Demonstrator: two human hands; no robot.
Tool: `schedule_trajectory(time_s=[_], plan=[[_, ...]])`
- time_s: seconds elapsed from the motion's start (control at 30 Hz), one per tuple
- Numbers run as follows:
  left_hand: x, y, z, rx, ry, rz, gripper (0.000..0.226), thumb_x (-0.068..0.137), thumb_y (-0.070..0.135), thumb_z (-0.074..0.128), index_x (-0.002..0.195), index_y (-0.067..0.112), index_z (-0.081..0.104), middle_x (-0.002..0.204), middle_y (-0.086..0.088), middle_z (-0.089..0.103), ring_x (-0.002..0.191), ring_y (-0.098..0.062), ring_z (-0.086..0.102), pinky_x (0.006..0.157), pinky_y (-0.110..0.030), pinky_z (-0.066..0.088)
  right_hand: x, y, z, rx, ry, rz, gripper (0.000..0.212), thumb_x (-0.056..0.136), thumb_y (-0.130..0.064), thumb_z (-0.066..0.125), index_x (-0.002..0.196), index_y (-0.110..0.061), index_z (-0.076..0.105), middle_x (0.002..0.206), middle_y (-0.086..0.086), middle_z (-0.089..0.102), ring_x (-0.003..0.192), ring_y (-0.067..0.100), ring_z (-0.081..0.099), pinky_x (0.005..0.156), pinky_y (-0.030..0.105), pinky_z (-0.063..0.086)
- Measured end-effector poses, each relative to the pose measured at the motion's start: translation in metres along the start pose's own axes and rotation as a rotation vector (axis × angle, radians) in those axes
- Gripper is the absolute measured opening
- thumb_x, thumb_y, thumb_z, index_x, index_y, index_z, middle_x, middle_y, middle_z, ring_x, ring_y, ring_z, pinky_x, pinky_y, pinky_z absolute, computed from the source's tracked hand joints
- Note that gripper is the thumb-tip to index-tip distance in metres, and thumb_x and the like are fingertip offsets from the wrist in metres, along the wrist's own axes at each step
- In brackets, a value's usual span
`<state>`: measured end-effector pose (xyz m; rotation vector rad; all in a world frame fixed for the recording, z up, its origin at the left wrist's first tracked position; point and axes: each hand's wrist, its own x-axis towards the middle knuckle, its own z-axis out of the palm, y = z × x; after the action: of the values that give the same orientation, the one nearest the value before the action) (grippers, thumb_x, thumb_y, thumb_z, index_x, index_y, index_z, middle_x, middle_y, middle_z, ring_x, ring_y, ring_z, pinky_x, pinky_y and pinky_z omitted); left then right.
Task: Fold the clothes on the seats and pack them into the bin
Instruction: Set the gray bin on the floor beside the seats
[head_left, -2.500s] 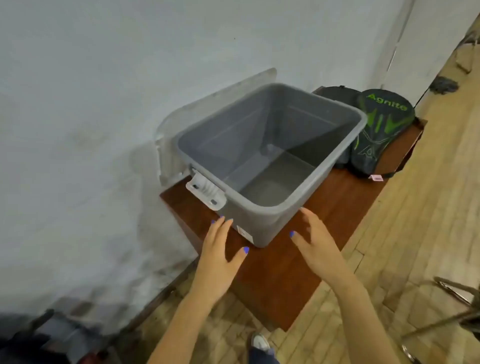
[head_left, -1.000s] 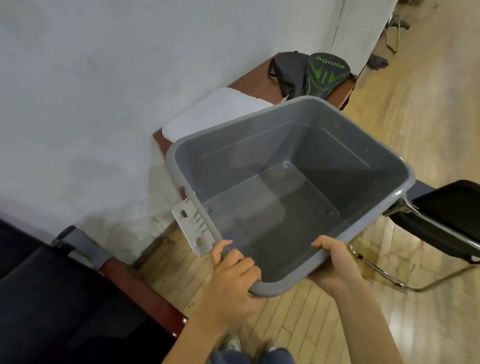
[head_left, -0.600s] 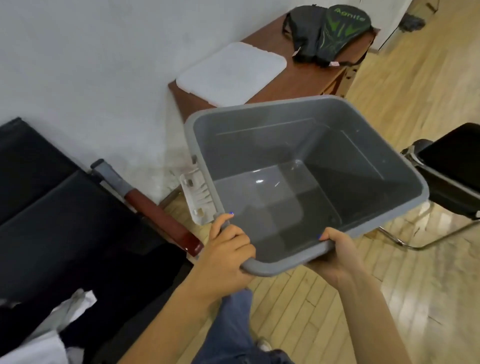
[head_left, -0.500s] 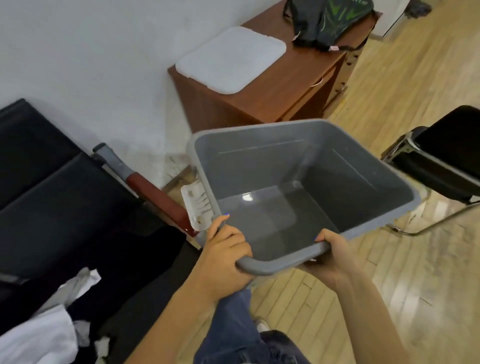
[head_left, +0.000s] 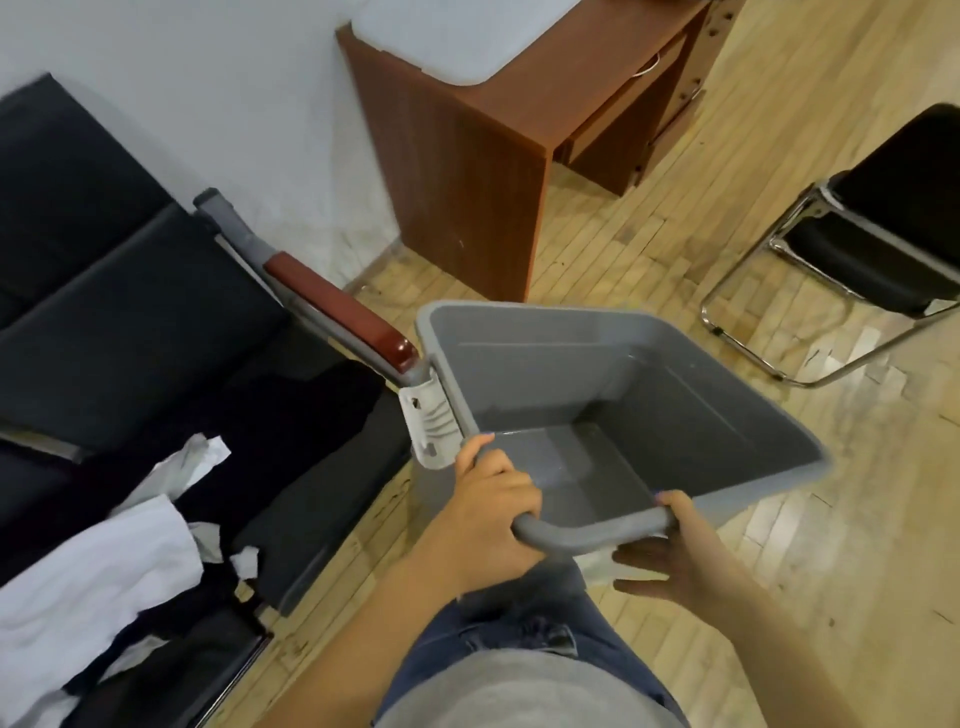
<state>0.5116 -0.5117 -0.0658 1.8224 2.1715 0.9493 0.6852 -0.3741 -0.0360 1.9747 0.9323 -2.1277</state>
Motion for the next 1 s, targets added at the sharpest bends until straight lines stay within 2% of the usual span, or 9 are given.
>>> schedule_trajectory(time_s=[0.13, 0.23, 0.3, 0.4, 0.53, 0.67, 0.8, 0.9, 1.0], plan=[[-0.038, -0.035, -0.024, -0.109, -0.01, -0.048, 0.021, 0.062, 0.027, 0.056, 0.049, 0.015, 0.045, 0.049, 0.006, 0.041, 0.067, -0.007, 0.034, 0.106, -0.028, 0.019, -0.007, 0.027, 0.007, -0.842, 0.075, -0.146, 0.073, 0.079, -0.082, 0.022, 0.106, -0.023, 0.056, 0.102, 0.003, 0.063, 0.094, 0.017, 0.058, 0.084, 0.036, 0.044], [-0.072, -0.07, -0.051, -0.11, -0.039, -0.073, 0.031, 0.067, 0.034, 0.061, 0.048, 0.015, 0.045, 0.048, 0.006, 0.042, 0.065, -0.006, 0.035, 0.101, -0.029, 0.022, -0.012, 0.046, 0.026, -1.279, 0.342, -0.452, 0.051, 0.08, -0.072, 0.043, 0.084, -0.021, 0.049, 0.081, -0.003, 0.055, 0.075, 0.016, 0.055, 0.067, 0.028, 0.043], [-0.093, -0.085, -0.07, -0.113, -0.038, -0.073, 0.033, 0.069, 0.036, 0.061, 0.048, 0.015, 0.046, 0.048, 0.005, 0.043, 0.064, -0.006, 0.036, 0.101, -0.027, 0.022, -0.011, 0.061, 0.056, -1.331, 0.455, -0.74, 0.051, 0.073, -0.062, 0.067, 0.097, -0.021, 0.05, 0.096, -0.002, 0.052, 0.089, 0.019, 0.053, 0.081, 0.033, 0.043], [-0.12, -0.096, -0.096, -0.115, -0.038, -0.086, 0.033, 0.069, 0.037, 0.06, 0.048, 0.014, 0.048, 0.048, 0.005, 0.045, 0.065, -0.006, 0.038, 0.103, -0.025, 0.02, 0.003, 0.078, 0.105, -1.525, 0.294, -0.956, 0.079, 0.064, -0.069, 0.066, 0.127, -0.024, 0.053, 0.127, 0.001, 0.051, 0.128, 0.027, 0.043, 0.11, 0.052, 0.022], [-0.154, -0.112, -0.118, -0.14, -0.011, -0.087, 0.035, 0.071, 0.037, 0.062, 0.05, 0.014, 0.048, 0.05, 0.008, 0.044, 0.065, -0.006, 0.037, 0.102, -0.03, 0.023, -0.007, 0.071, 0.158, -1.807, 0.121, -0.787, 0.048, 0.079, -0.068, 0.056, 0.113, -0.035, 0.058, 0.11, -0.008, 0.065, 0.105, 0.016, 0.06, 0.09, 0.032, 0.044], [-0.173, -0.12, -0.132, -0.105, -0.009, -0.085, 0.037, 0.072, 0.042, 0.063, 0.053, 0.012, 0.053, 0.054, 0.003, 0.05, 0.068, -0.007, 0.043, 0.106, -0.029, 0.022, -0.02, 0.071, 0.18, -1.943, 0.114, -0.877, 0.047, 0.081, -0.068, 0.053, 0.117, -0.039, 0.059, 0.109, -0.011, 0.066, 0.1, 0.015, 0.062, 0.077, 0.027, 0.044], [-0.193, -0.123, -0.149, -0.1, -0.108, -0.138, 0.044, 0.067, 0.06, 0.065, 0.093, 0.024, 0.067, 0.104, 0.012, 0.065, 0.123, -0.006, 0.043, 0.117, -0.028, 0.011, -0.033, 0.076, 0.191, -2.018, 0.136, -0.89, 0.042, 0.084, -0.064, 0.051, 0.114, -0.036, 0.059, 0.105, -0.008, 0.066, 0.098, 0.017, 0.062, 0.074, 0.028, 0.042], [-0.223, -0.118, -0.159, -0.194, -0.156, -0.407, 0.083, 0.068, 0.056, 0.076, 0.134, 0.044, 0.028, 0.142, 0.03, 0.022, 0.14, 0.003, 0.008, 0.118, -0.027, 0.002, -0.04, 0.084, 0.188, -2.029, 0.147, -0.858, 0.041, 0.085, -0.063, 0.051, 0.112, -0.033, 0.06, 0.103, -0.006, 0.066, 0.096, 0.017, 0.062, 0.071, 0.027, 0.041], [-0.264, -0.117, -0.159, -0.344, -0.183, -0.682, 0.088, 0.074, 0.036, 0.079, 0.134, 0.053, 0.015, 0.14, 0.036, 0.018, 0.137, 0.003, 0.018, 0.115, -0.028, 0.021, -0.044, 0.099, 0.178, -2.007, 0.142, -0.758, 0.045, 0.086, -0.064, 0.049, 0.115, -0.03, 0.057, 0.109, -0.003, 0.065, 0.099, 0.019, 0.061, 0.074, 0.029, 0.041]])
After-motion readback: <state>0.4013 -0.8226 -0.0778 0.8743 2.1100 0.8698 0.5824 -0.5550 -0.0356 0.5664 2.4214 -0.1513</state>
